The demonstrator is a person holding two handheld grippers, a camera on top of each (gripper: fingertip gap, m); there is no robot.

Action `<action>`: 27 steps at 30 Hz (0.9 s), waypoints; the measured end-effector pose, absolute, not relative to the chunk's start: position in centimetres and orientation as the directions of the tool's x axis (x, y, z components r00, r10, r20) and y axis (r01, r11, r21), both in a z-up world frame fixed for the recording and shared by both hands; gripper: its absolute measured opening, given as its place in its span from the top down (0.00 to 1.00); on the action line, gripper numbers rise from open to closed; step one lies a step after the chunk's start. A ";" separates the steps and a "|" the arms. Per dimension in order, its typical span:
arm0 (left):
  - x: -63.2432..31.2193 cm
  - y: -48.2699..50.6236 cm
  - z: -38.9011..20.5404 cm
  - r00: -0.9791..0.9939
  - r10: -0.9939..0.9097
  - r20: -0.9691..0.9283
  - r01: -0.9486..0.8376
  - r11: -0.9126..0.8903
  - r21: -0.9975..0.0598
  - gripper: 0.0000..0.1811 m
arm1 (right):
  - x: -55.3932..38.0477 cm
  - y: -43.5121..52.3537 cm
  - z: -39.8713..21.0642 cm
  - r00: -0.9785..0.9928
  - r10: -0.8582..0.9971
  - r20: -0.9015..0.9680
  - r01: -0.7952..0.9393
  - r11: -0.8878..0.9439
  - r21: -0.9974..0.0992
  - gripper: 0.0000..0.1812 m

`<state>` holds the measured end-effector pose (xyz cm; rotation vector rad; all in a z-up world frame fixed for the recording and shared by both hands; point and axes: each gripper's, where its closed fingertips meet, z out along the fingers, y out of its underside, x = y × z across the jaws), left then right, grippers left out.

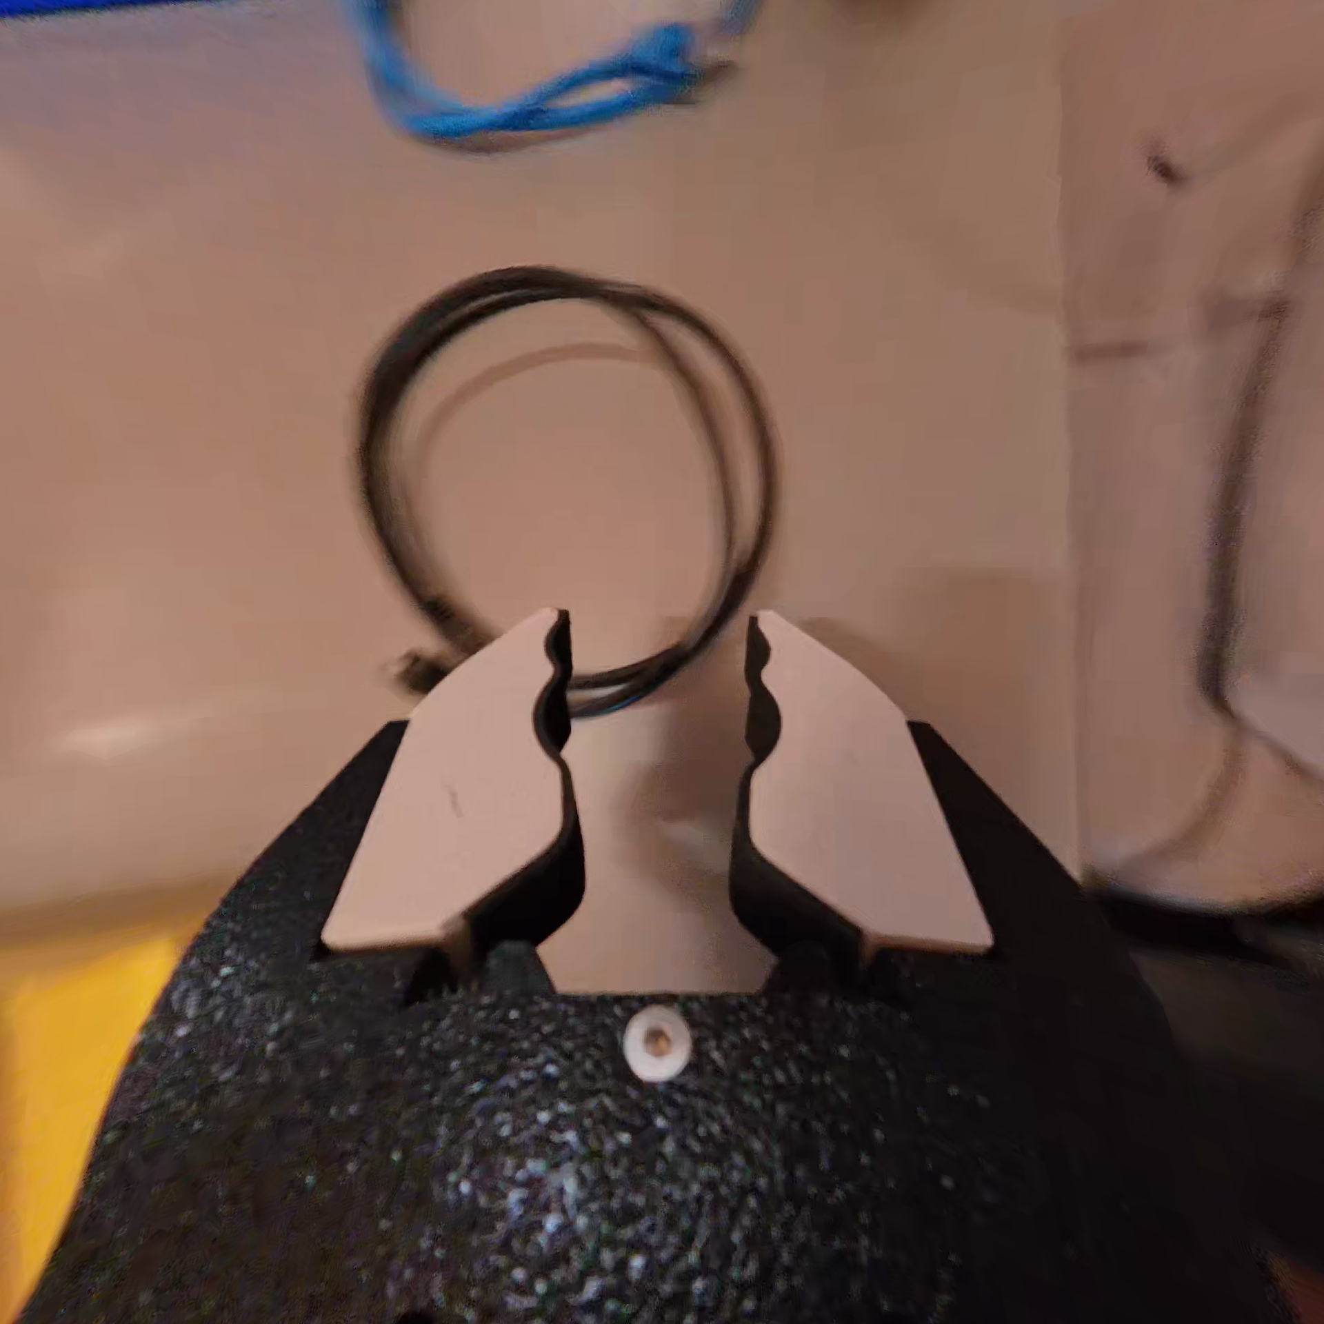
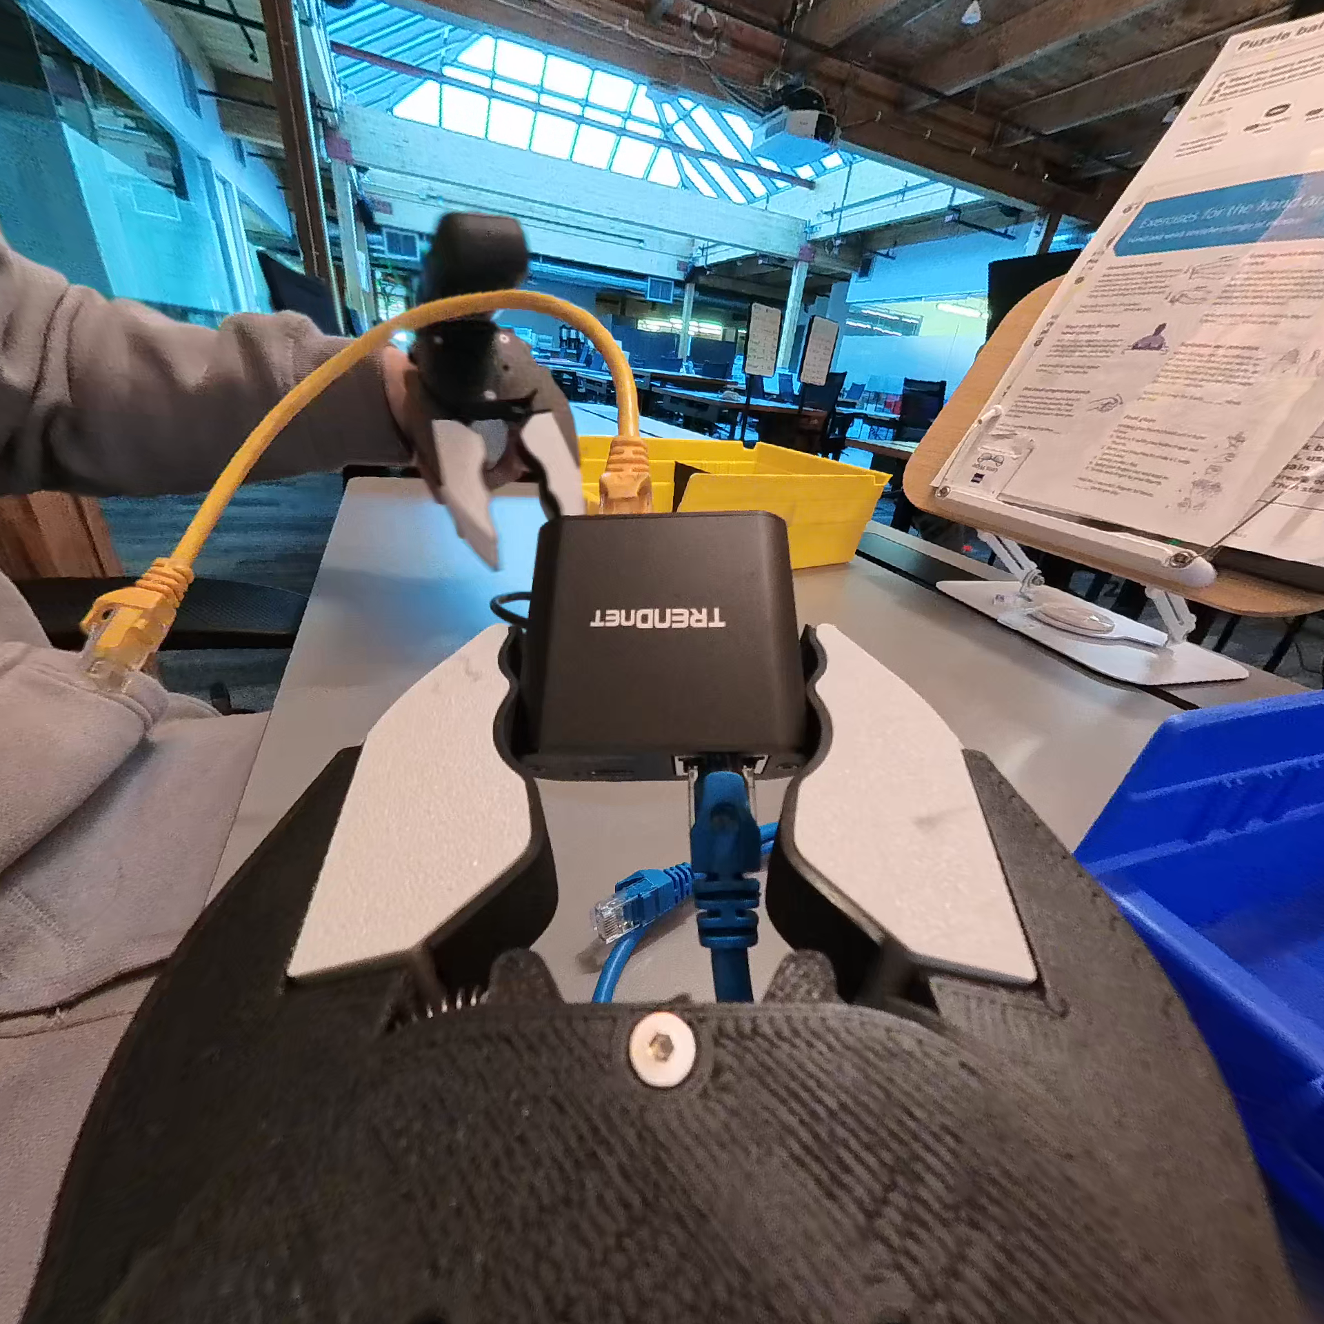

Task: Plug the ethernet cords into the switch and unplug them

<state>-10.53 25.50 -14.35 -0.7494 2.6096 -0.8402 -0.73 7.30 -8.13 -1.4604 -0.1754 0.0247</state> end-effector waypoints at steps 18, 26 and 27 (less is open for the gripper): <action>-8.3 28.7 -20.2 -0.189 -0.982 -0.008 -0.848 0.168 -0.502 0.83 | -1.3 7.7 -8.7 0.981 0.128 0.146 0.137 0.073 -0.988 0.59; -6.5 30.3 -19.7 -0.260 -0.959 -0.116 -0.771 0.279 -0.572 0.94 | -1.3 7.7 -8.7 0.981 0.133 0.139 0.131 0.071 -0.989 0.60; -6.0 30.6 -19.1 -0.253 -0.957 -0.144 -0.752 0.288 -0.593 0.94 | -1.3 7.7 -8.7 0.982 0.131 0.139 0.130 0.074 -0.989 0.60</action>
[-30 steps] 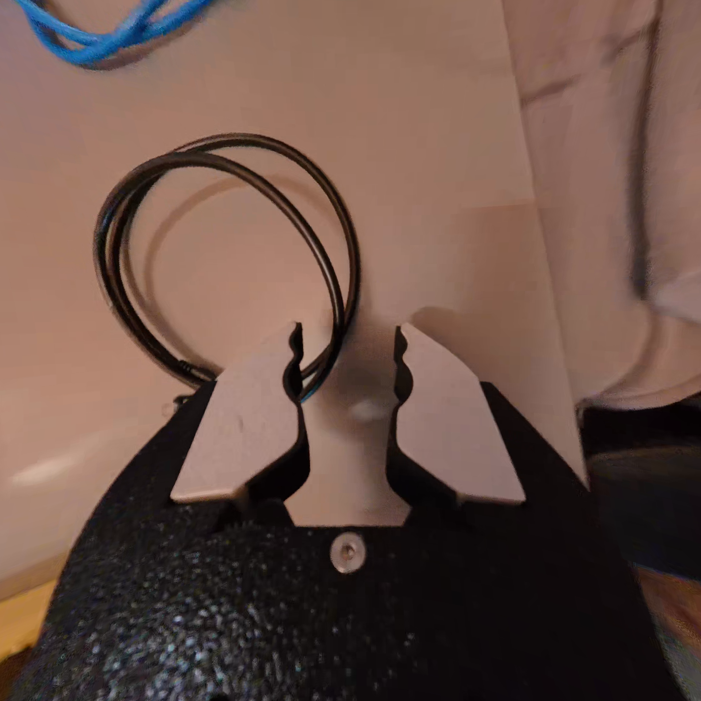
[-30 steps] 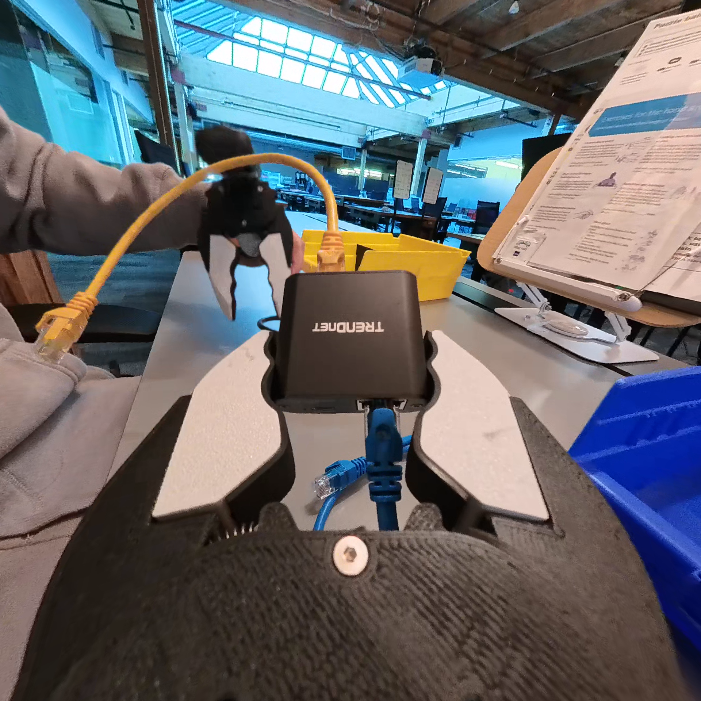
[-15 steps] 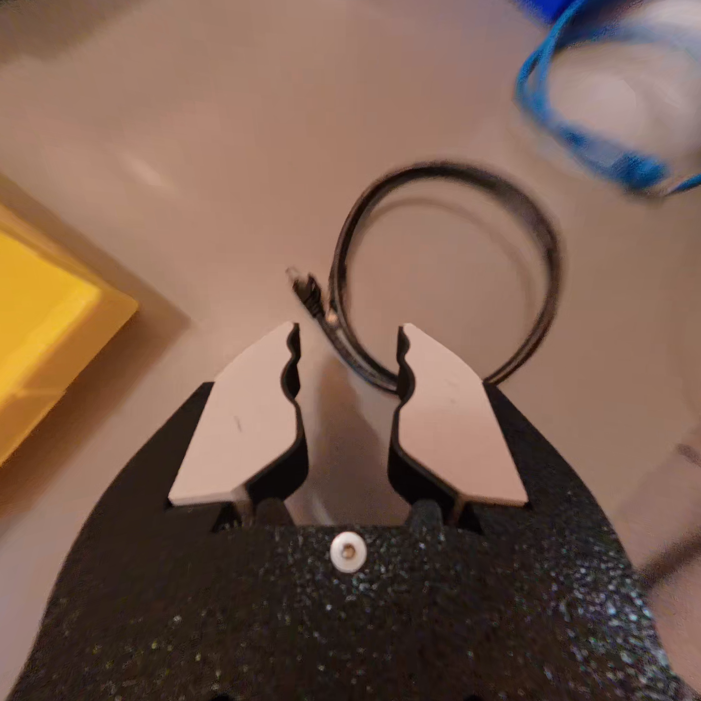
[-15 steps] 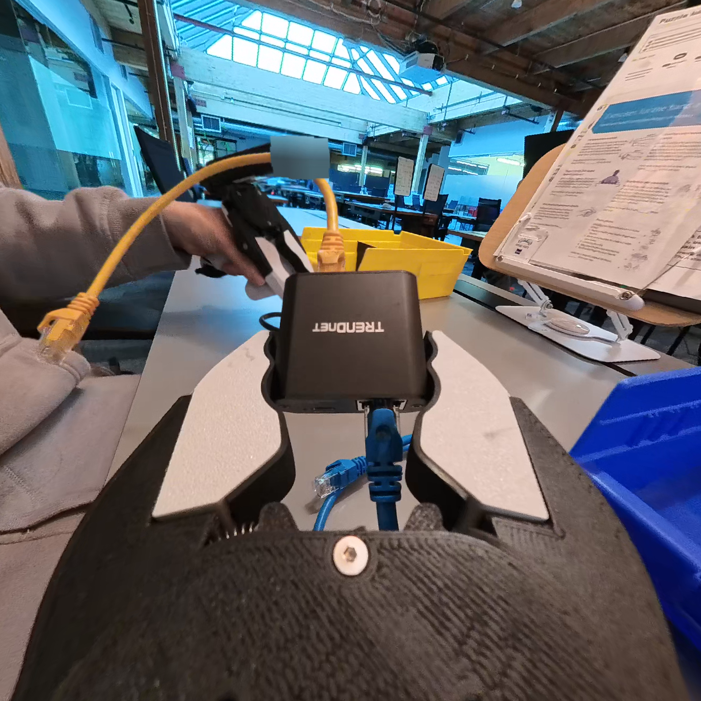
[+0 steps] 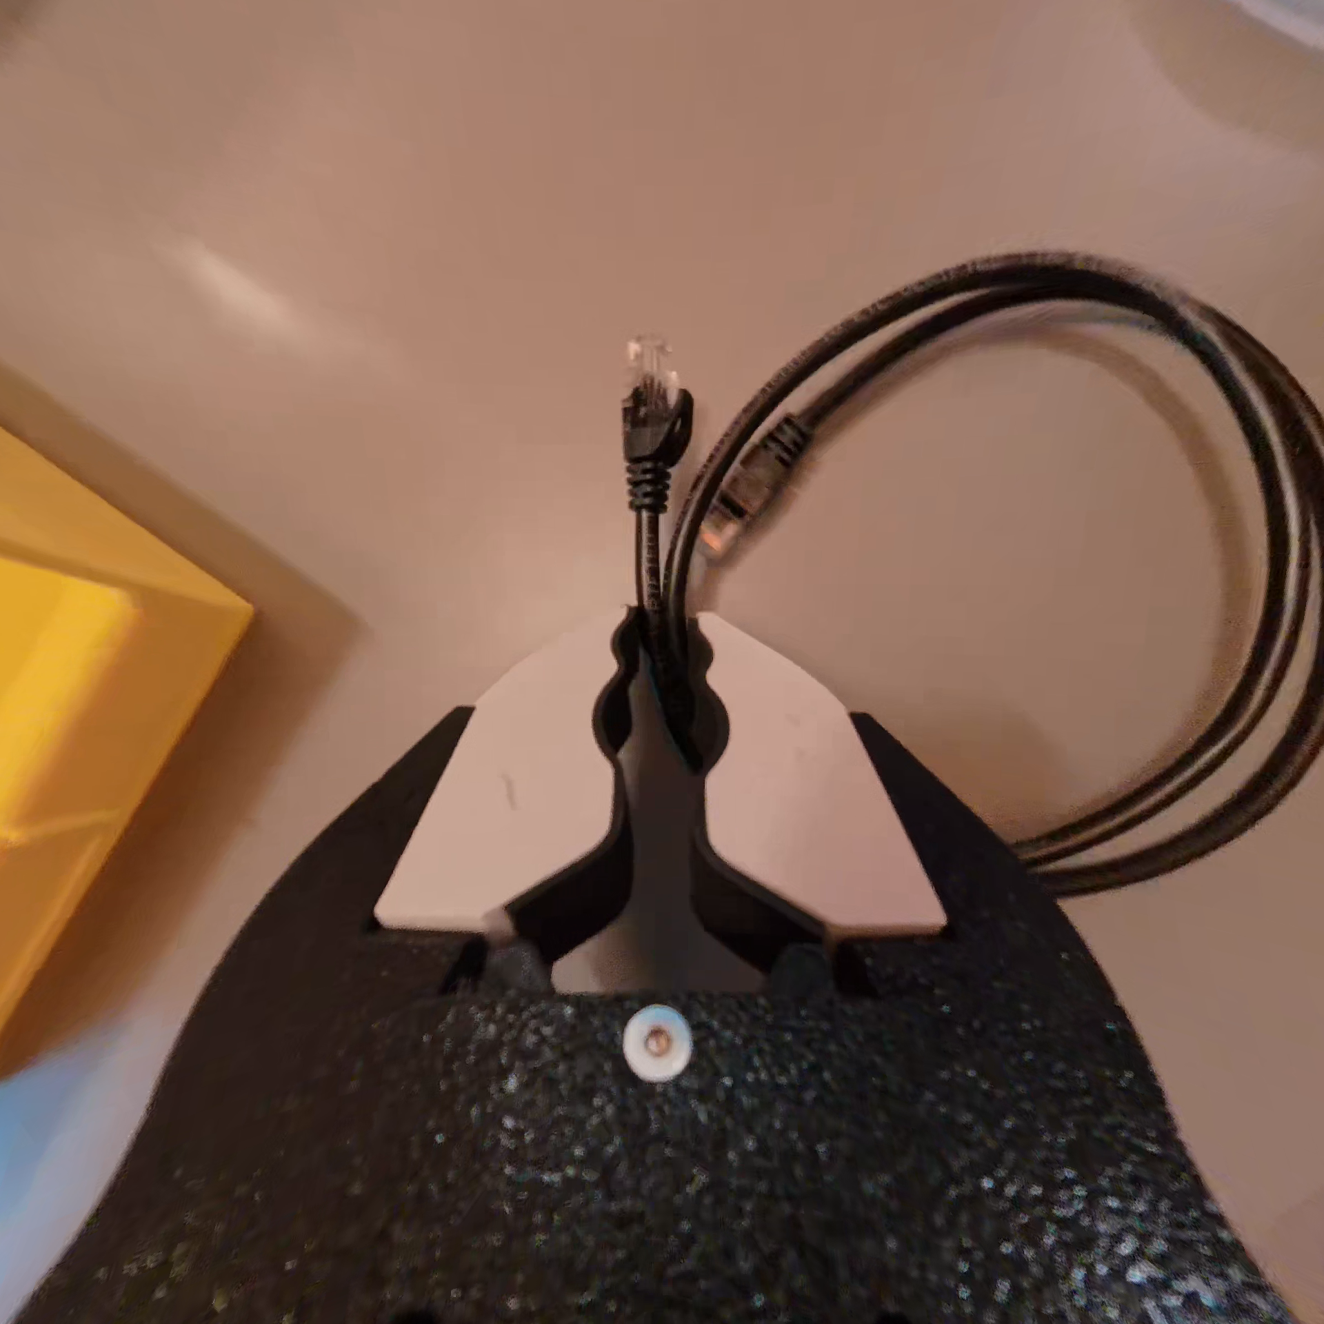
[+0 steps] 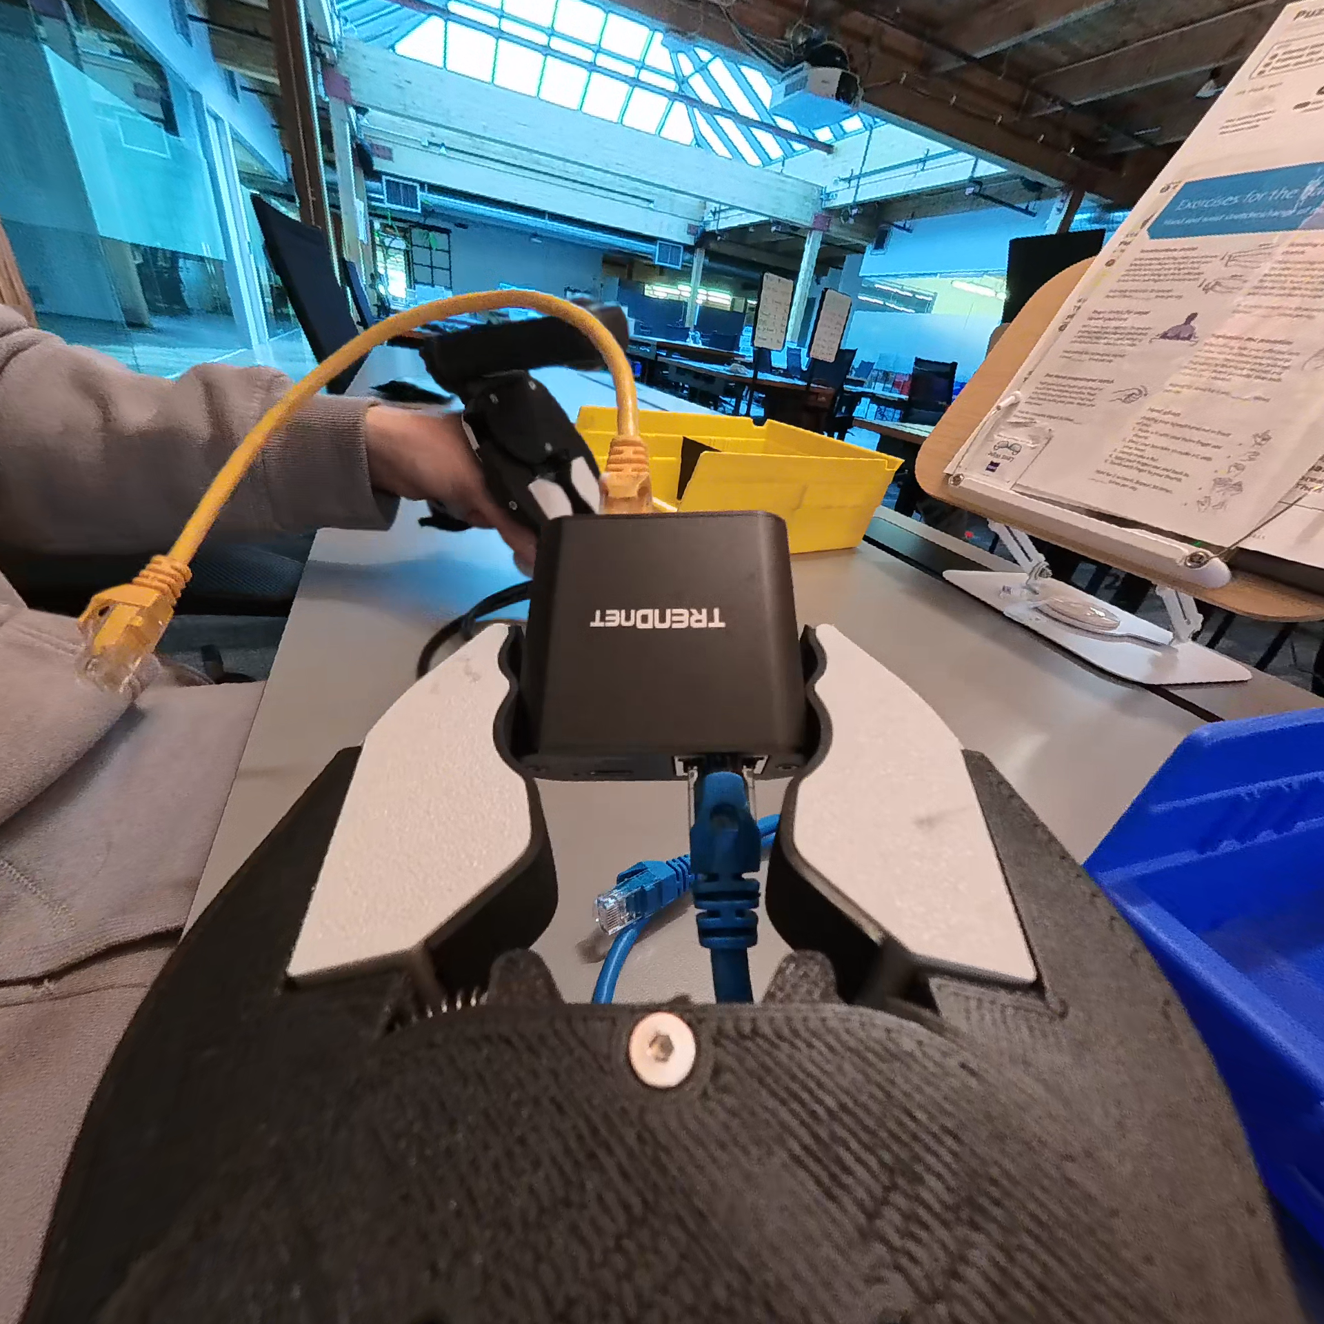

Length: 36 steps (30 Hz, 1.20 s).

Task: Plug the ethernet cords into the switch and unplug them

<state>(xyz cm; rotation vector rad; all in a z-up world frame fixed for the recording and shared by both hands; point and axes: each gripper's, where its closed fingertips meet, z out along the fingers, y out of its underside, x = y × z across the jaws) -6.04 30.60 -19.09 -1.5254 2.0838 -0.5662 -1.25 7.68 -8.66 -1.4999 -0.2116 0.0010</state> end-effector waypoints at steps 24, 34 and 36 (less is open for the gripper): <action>-6.1 19.3 -13.9 -0.485 -0.260 -0.835 -0.095 0.965 -0.245 0.92 | -0.2 6.2 -7.2 0.991 0.108 0.077 0.055 0.195 -0.979 0.59; -10.6 12.9 -15.7 -0.902 -0.388 -0.189 -0.168 0.719 -0.674 0.69 | -0.3 6.1 -7.1 0.991 0.109 0.082 0.059 0.203 -0.977 0.60; -10.1 14.0 -14.3 -0.912 -0.360 -0.195 -0.134 0.713 -0.688 0.66 | -0.3 6.0 -7.1 0.990 0.113 0.080 0.055 0.208 -0.977 0.60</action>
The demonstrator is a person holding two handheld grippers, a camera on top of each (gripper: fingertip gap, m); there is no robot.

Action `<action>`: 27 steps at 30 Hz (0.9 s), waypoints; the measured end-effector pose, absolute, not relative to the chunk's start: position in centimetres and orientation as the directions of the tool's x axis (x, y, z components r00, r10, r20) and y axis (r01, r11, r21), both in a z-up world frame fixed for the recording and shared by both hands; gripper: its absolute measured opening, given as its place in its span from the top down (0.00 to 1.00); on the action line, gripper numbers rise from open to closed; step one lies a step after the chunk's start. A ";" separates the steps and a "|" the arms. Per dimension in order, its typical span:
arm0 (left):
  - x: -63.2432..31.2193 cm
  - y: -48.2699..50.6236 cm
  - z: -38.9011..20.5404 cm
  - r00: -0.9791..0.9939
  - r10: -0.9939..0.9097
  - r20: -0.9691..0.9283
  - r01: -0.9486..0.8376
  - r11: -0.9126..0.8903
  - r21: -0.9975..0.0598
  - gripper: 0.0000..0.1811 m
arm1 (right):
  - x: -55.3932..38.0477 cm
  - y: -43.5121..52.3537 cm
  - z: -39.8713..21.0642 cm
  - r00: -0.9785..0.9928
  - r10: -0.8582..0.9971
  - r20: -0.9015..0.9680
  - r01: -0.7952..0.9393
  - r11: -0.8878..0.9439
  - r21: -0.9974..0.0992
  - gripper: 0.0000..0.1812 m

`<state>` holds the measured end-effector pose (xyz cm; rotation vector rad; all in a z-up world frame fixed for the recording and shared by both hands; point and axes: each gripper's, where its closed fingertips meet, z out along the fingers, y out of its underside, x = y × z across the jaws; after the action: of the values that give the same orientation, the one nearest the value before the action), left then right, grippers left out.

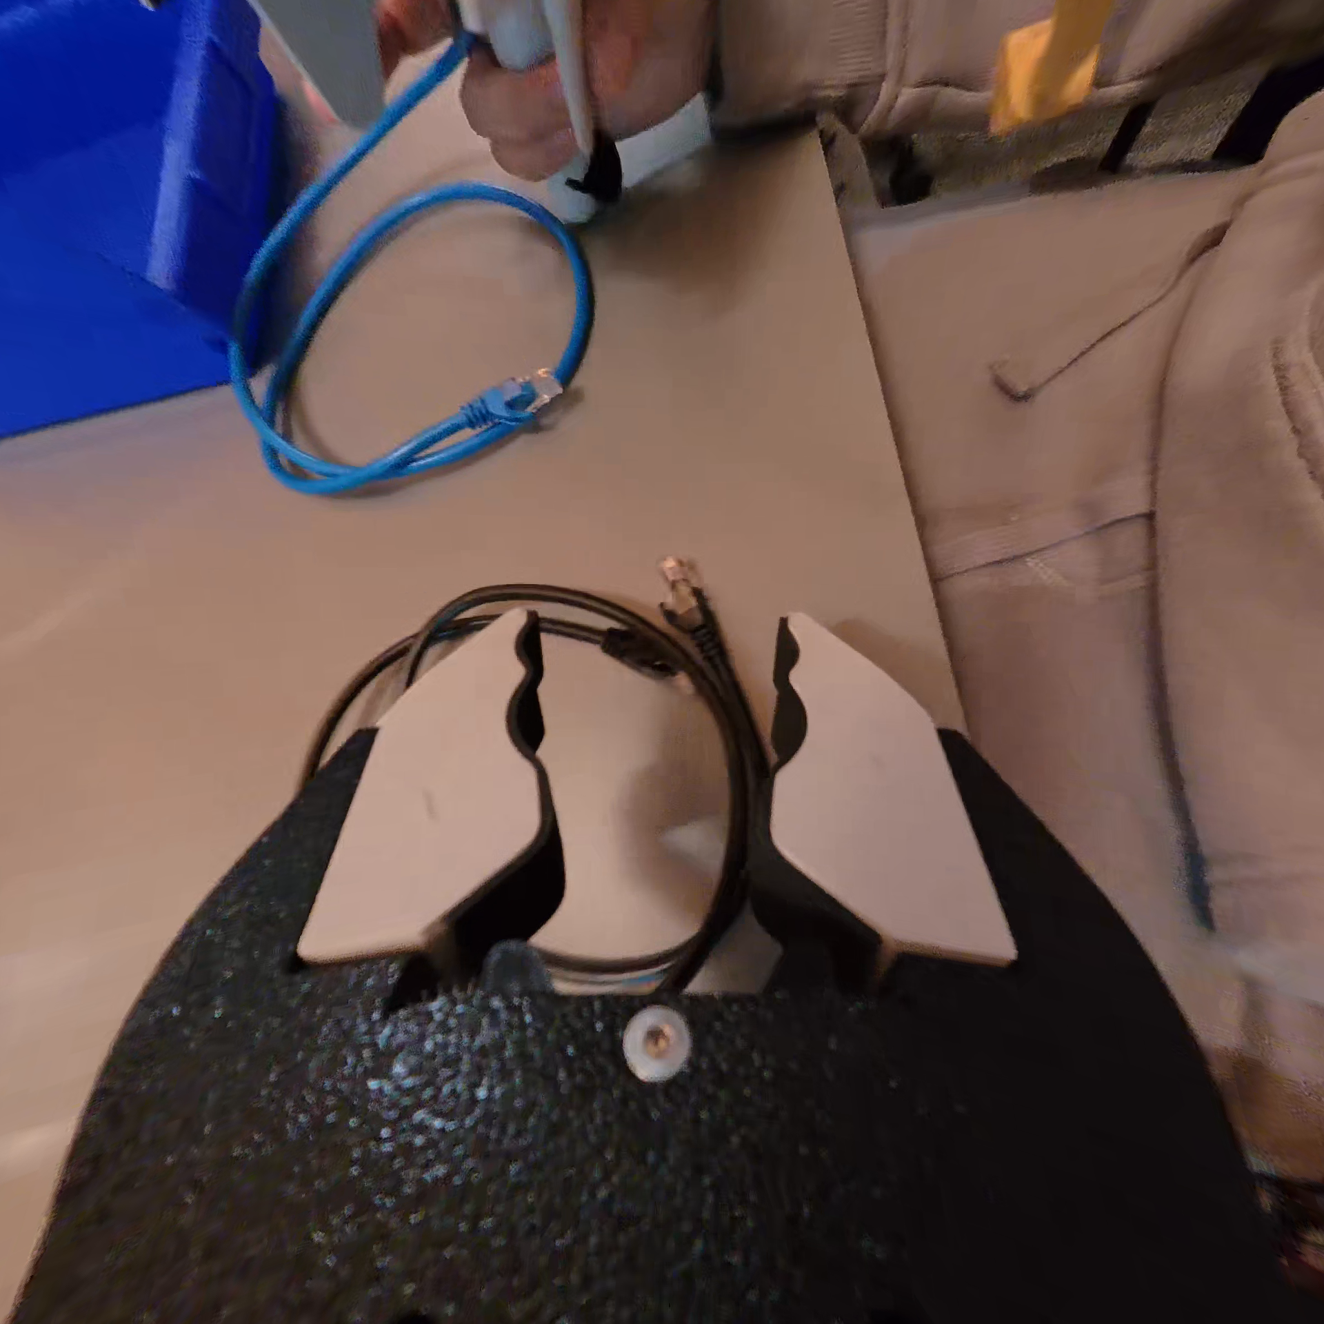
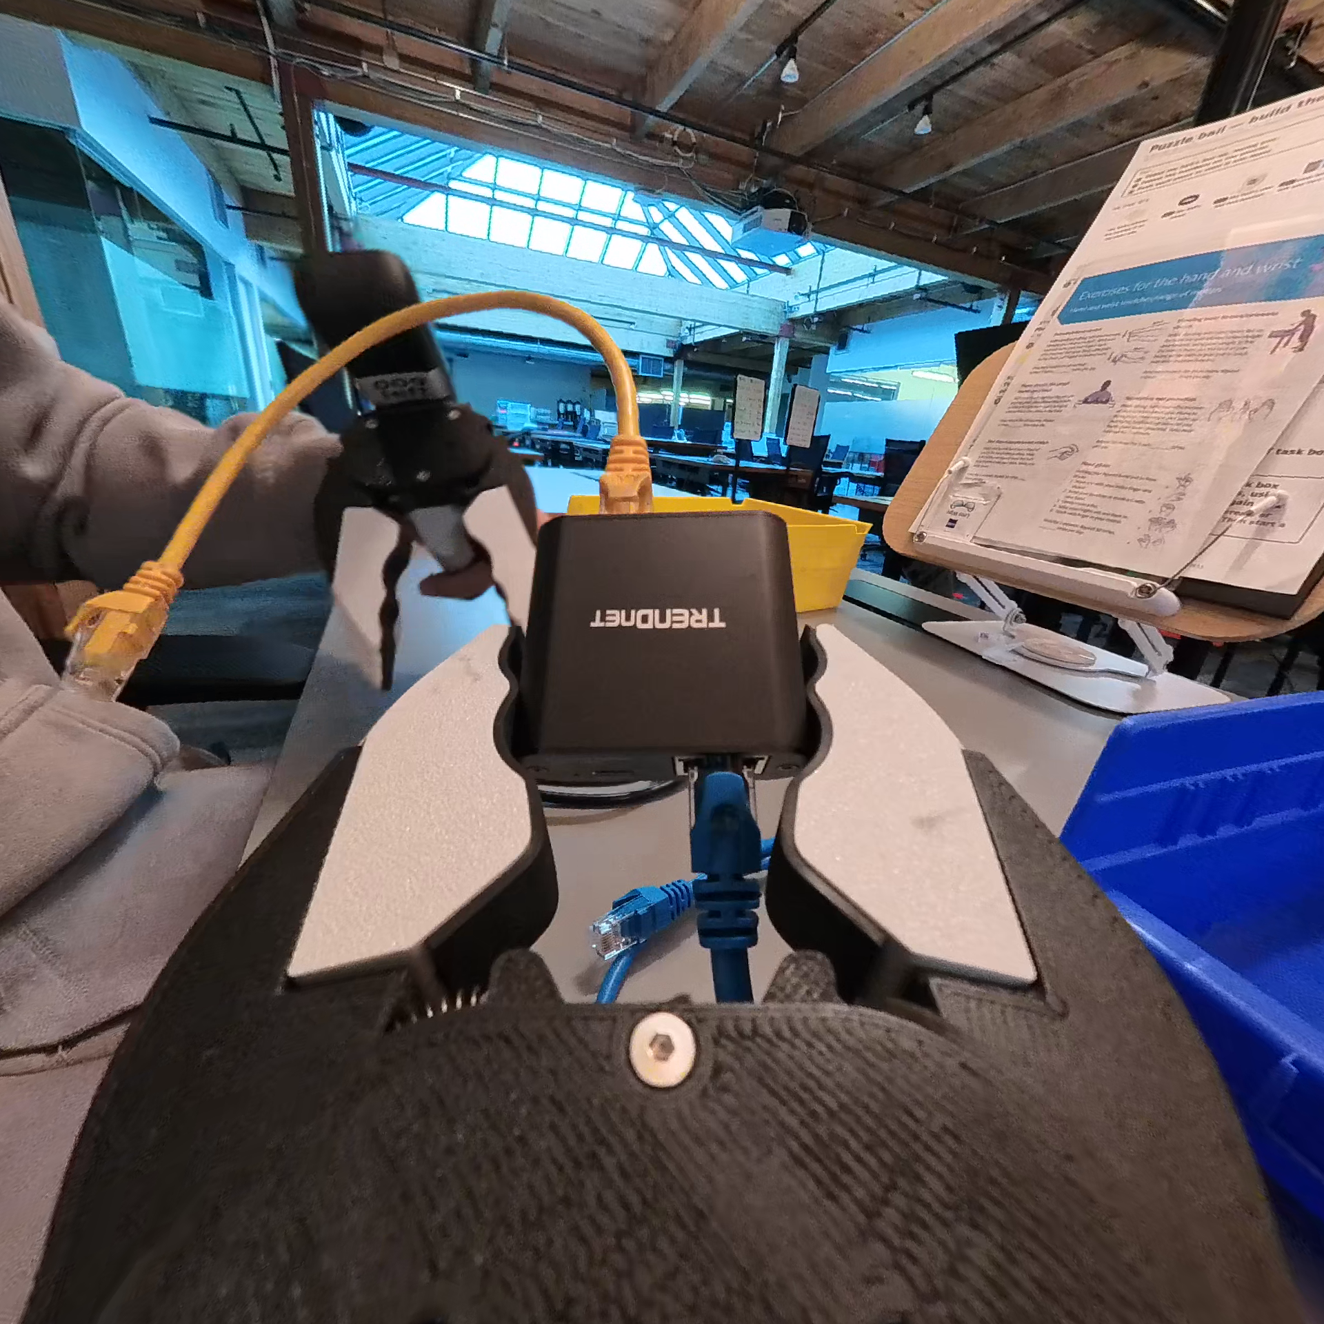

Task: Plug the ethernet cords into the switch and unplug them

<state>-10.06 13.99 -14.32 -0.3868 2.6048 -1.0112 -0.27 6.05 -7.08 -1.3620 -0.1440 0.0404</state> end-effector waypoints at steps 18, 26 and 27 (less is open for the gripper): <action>-3.2 14.0 -19.9 -0.982 -0.014 -0.189 0.078 0.878 -0.473 0.87 | -0.7 6.1 -7.2 0.986 0.131 0.103 0.075 0.203 -0.976 0.60; 1.8 24.7 -18.8 -0.478 -0.874 -0.086 -0.726 0.449 -0.521 0.92 | -0.8 6.2 -7.3 0.985 0.146 0.096 0.067 0.194 -0.979 0.60; 1.5 25.0 -18.3 -0.452 -0.890 -0.061 -0.730 0.409 -0.547 0.92 | -0.8 6.2 -7.2 0.984 0.148 0.095 0.065 0.196 -0.978 0.60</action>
<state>1.50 25.04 -18.26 -1.3986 2.3261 -0.6473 -0.81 6.22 -7.24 -1.3748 -0.1825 0.0587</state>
